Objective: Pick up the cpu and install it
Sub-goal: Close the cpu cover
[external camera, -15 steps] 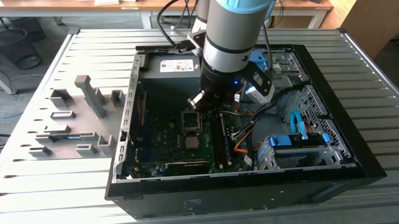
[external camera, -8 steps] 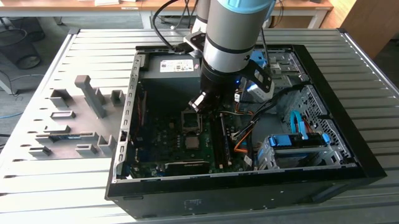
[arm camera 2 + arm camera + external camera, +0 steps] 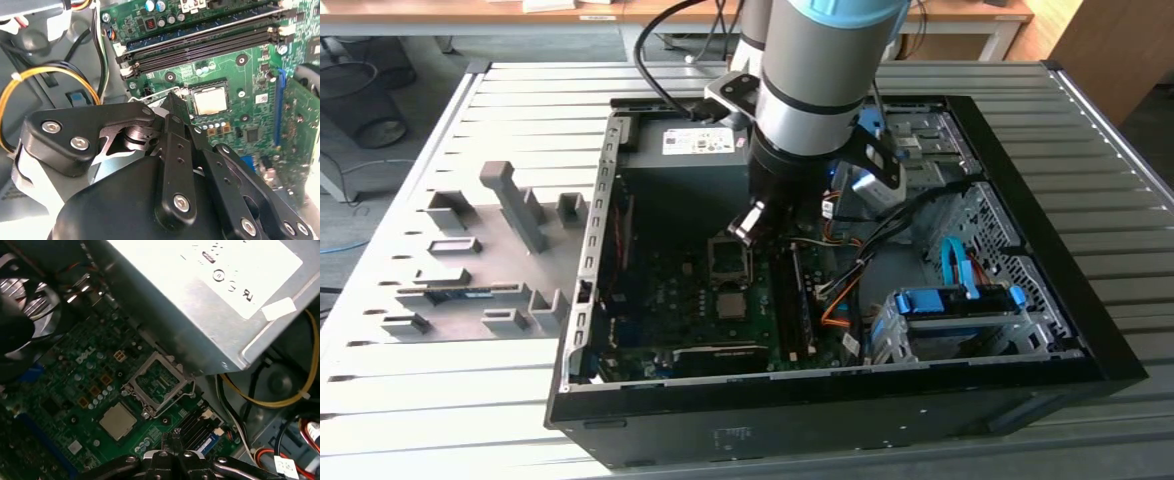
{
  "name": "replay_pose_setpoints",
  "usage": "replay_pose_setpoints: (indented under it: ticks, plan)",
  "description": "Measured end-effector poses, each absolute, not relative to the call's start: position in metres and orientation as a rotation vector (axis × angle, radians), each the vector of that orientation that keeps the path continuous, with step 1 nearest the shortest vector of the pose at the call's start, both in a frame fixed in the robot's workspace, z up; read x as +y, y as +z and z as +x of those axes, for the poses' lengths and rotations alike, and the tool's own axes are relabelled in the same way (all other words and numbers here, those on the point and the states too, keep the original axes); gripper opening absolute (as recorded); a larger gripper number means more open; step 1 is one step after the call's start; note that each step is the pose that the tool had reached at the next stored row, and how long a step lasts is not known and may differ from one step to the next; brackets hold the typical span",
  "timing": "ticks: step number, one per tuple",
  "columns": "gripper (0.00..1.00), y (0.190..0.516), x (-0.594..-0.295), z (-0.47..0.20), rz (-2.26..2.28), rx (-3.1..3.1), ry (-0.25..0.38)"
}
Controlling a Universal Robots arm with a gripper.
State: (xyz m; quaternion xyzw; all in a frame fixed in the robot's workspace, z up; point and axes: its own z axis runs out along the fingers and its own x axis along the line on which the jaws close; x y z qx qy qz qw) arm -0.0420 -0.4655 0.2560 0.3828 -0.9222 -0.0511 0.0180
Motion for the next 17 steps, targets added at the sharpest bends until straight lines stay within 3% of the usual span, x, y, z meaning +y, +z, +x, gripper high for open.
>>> replay_pose_setpoints:
  ticks: [17]
  plan:
    - [0.10,0.2558,-0.4656,-0.0419,1.541,-2.678,-0.153]
